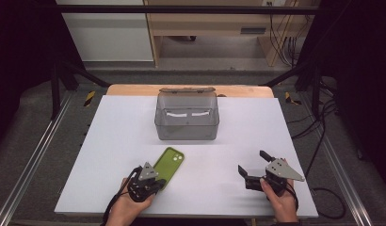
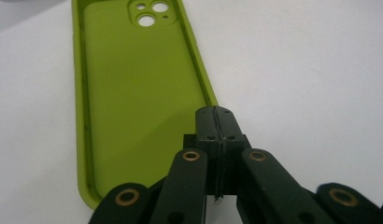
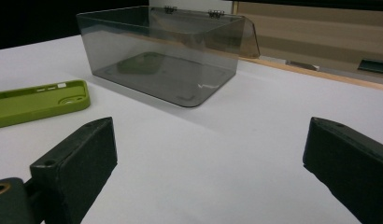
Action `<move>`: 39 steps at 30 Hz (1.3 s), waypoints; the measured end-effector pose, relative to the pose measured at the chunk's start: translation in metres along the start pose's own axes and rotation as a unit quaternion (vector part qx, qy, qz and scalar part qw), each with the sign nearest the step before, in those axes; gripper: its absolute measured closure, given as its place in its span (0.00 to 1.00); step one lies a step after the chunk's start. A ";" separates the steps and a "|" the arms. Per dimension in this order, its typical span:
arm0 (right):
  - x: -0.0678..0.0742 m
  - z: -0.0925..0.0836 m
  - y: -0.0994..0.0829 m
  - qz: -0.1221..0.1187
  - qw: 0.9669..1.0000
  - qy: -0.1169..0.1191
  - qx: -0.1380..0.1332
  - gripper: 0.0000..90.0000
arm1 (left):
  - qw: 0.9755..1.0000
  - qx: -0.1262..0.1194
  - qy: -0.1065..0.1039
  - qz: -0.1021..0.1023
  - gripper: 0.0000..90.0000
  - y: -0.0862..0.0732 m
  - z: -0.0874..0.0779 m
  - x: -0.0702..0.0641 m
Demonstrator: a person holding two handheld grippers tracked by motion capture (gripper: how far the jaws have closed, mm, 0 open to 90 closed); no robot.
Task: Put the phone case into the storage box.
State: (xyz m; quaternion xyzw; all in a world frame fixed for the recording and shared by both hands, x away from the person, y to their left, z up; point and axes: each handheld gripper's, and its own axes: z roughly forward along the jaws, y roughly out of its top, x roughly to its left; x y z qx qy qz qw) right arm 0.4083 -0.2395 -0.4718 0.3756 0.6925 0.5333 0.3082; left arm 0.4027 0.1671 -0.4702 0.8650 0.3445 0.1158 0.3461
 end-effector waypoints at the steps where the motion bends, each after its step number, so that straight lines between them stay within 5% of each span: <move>1: 0.000 0.000 0.000 -0.001 1.000 0.000 0.000 0.03 | 1.000 0.000 0.000 0.002 1.00 0.000 0.000 -0.001; 33: 0.002 0.001 0.000 -0.004 1.000 0.005 0.003 0.03 | 1.000 0.003 -0.023 0.008 1.00 0.002 0.001 -0.007; 39: 0.002 0.000 0.001 -0.006 1.000 0.006 0.002 0.03 | 0.999 -0.031 0.010 0.005 1.00 0.004 -0.008 -0.002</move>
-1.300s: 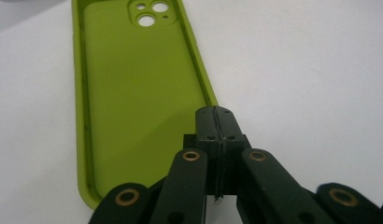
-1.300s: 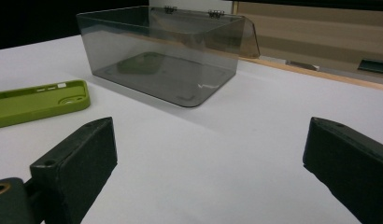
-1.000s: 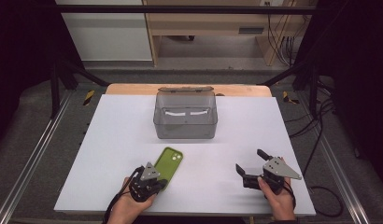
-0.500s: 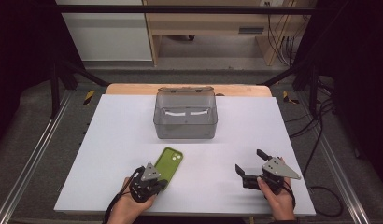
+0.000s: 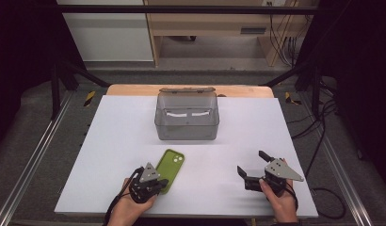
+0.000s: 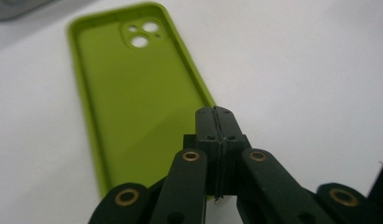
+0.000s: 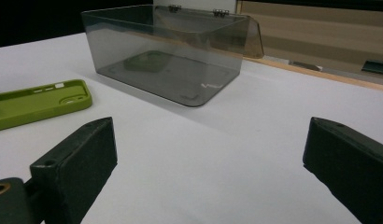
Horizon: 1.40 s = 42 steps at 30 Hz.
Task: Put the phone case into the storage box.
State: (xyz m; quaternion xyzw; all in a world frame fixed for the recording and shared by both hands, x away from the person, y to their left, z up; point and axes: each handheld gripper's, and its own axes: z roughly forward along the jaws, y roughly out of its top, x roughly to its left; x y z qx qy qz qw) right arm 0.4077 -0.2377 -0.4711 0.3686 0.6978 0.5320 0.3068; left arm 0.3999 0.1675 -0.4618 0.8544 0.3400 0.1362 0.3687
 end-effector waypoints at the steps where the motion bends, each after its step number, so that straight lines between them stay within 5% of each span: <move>1: 0.000 0.000 0.000 0.000 1.000 0.000 0.000 0.03 | 1.000 -0.006 0.008 -0.002 1.00 0.000 -0.002 0.002; 7: 0.001 0.001 0.000 -0.002 1.000 0.002 0.002 0.03 | 0.997 -0.044 0.055 -0.019 0.96 -0.001 -0.012 0.012; 11: 0.001 0.001 0.000 -0.002 1.000 0.002 0.002 0.03 | 0.994 -0.063 0.083 -0.031 0.83 -0.001 -0.016 0.016; 17: 0.001 0.001 0.000 -0.002 1.000 0.003 0.002 0.03 | 0.990 -0.069 0.110 -0.052 0.52 -0.005 -0.012 0.023; 21: 0.001 0.001 0.000 -0.001 1.000 0.003 0.003 0.03 | 0.989 -0.060 0.114 -0.074 0.19 -0.008 -0.006 0.030; 26: 0.001 0.001 0.000 -0.002 1.000 0.004 0.003 0.03 | 0.988 -0.054 0.113 -0.092 0.10 -0.010 -0.004 0.034; 33: 0.002 0.001 0.000 -0.003 1.000 0.005 0.005 0.03 | 0.989 -0.046 0.096 -0.102 0.13 -0.012 -0.002 0.035; 42: 0.002 0.002 0.000 -0.003 1.000 0.005 0.006 0.03 | 0.993 -0.030 0.064 -0.094 0.46 -0.014 0.002 0.033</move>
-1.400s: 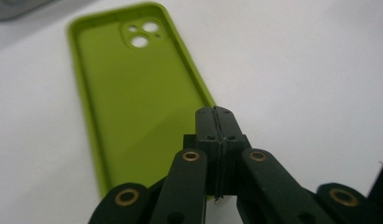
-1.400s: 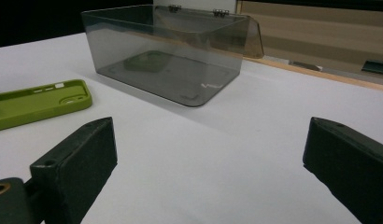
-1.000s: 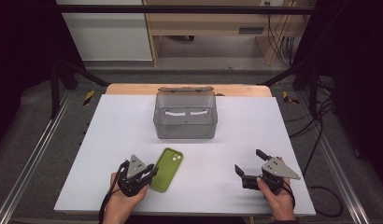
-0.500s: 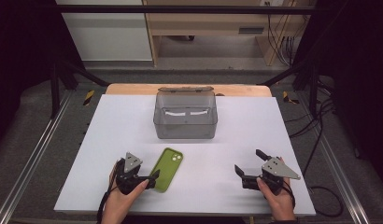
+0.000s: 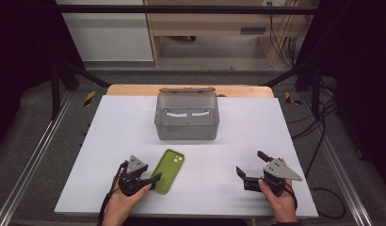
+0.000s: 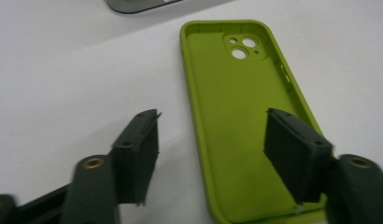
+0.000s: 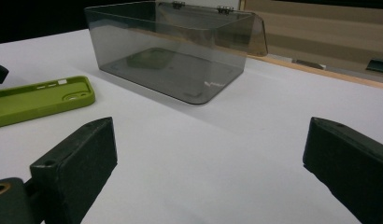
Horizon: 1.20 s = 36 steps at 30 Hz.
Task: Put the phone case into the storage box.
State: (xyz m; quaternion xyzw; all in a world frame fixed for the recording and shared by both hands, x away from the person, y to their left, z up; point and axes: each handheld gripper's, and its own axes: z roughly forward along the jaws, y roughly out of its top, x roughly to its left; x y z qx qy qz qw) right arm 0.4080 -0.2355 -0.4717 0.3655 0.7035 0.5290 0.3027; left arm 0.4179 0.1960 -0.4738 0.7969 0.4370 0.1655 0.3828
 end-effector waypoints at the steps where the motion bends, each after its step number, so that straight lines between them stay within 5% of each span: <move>1: 0.000 0.000 0.000 -0.001 1.000 0.000 0.000 0.03 | 1.000 -0.004 0.003 -0.001 0.50 0.000 0.000 0.001; 12: 0.000 0.000 0.000 0.000 1.000 0.000 0.000 0.03 | 1.000 0.004 -0.003 -0.011 0.73 -0.003 0.002 0.006; 29: 0.001 -0.001 0.000 -0.004 1.000 0.000 0.000 0.03 | 0.998 0.030 -0.024 -0.039 0.83 -0.001 0.003 0.016; 36: 0.001 0.000 0.001 -0.001 1.000 0.000 0.000 0.03 | 0.997 0.038 -0.052 -0.044 0.90 0.000 0.004 0.019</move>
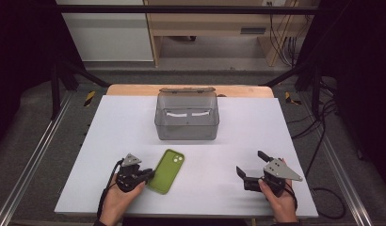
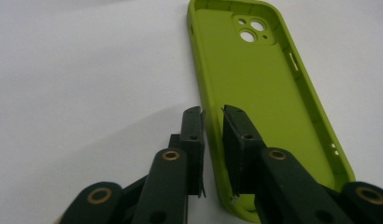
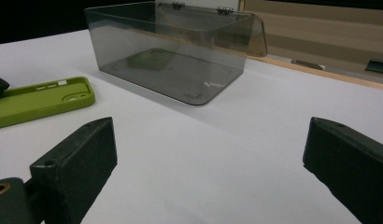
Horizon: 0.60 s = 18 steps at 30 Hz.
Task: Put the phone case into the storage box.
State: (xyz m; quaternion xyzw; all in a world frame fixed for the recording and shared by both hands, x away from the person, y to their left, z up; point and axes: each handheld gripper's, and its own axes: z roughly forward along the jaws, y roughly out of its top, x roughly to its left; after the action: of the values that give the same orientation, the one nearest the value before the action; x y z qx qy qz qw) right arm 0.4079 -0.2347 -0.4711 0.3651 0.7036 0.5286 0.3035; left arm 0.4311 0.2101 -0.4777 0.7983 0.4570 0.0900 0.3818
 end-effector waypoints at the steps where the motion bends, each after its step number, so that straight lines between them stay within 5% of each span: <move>1: 0.000 0.001 0.000 -0.001 1.000 0.001 0.001 0.03 | 1.000 0.000 -0.002 0.003 0.91 0.000 0.000 0.000; 18: 0.004 0.002 0.000 -0.001 1.000 0.010 -0.001 0.03 | 1.000 0.001 0.006 0.002 0.97 0.002 -0.001 0.000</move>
State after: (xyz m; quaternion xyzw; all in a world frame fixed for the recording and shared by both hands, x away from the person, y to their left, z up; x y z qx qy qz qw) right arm 0.4073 -0.2304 -0.4715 0.3584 0.7069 0.5325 0.2971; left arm 0.4319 0.2105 -0.4760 0.7990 0.4578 0.0954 0.3779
